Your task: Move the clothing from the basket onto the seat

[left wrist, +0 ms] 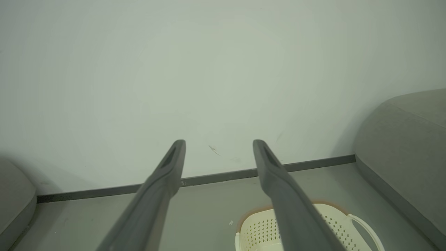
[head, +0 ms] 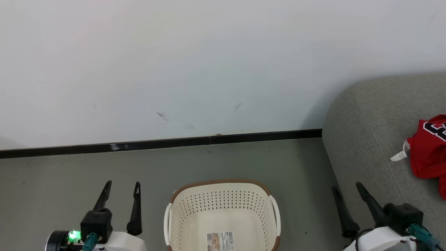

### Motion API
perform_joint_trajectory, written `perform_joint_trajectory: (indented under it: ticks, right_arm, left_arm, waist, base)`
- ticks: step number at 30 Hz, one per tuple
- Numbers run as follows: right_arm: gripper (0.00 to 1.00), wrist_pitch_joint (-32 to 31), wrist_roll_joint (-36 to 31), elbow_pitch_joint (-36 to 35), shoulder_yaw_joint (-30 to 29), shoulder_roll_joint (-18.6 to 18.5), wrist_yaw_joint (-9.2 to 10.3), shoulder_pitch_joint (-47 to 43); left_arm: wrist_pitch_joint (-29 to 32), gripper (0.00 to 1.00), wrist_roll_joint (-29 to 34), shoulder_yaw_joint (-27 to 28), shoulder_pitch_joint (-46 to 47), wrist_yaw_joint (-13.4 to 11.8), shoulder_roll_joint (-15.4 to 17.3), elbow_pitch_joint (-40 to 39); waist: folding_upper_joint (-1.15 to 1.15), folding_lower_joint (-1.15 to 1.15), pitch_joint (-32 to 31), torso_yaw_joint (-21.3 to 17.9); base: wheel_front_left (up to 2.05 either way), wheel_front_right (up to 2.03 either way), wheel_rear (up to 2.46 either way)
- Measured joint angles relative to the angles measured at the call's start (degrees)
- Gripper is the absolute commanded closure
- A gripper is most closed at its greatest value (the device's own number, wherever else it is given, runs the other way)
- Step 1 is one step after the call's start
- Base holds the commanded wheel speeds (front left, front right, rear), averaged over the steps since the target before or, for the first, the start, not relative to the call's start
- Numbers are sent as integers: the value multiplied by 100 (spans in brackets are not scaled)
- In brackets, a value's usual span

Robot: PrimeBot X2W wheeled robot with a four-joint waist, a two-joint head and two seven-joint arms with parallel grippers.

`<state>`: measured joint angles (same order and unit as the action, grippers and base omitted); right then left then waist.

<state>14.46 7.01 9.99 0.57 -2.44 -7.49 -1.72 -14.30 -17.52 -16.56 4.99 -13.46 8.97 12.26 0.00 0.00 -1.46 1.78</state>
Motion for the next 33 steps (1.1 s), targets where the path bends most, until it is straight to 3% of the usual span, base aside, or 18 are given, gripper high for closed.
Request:
perform_joint_trajectory:
  ticks: [22, 23, 33]
  right_arm:
    - [0, 0, -23, -326, -70, 12, 0, -314]
    - [100, -1, 1, -309, -65, 14, -1, -316]
    - [100, -16, 167, -38, 7, 89, -1, -501]
  left_arm:
    - [1, 0, 48, 57, -48, -103, 43, 255]
    - [3, 100, 46, 56, -52, -101, 42, 276]
    - [73, 100, -148, 56, -310, -16, -135, 512]
  waist:
    - [0, 0, -96, 163]
    - [0, 0, -95, 169]
    - [0, 0, -91, 165]
  base:
    - [0, 0, 0]
    - [0, 0, 0]
    - [0, 0, 0]
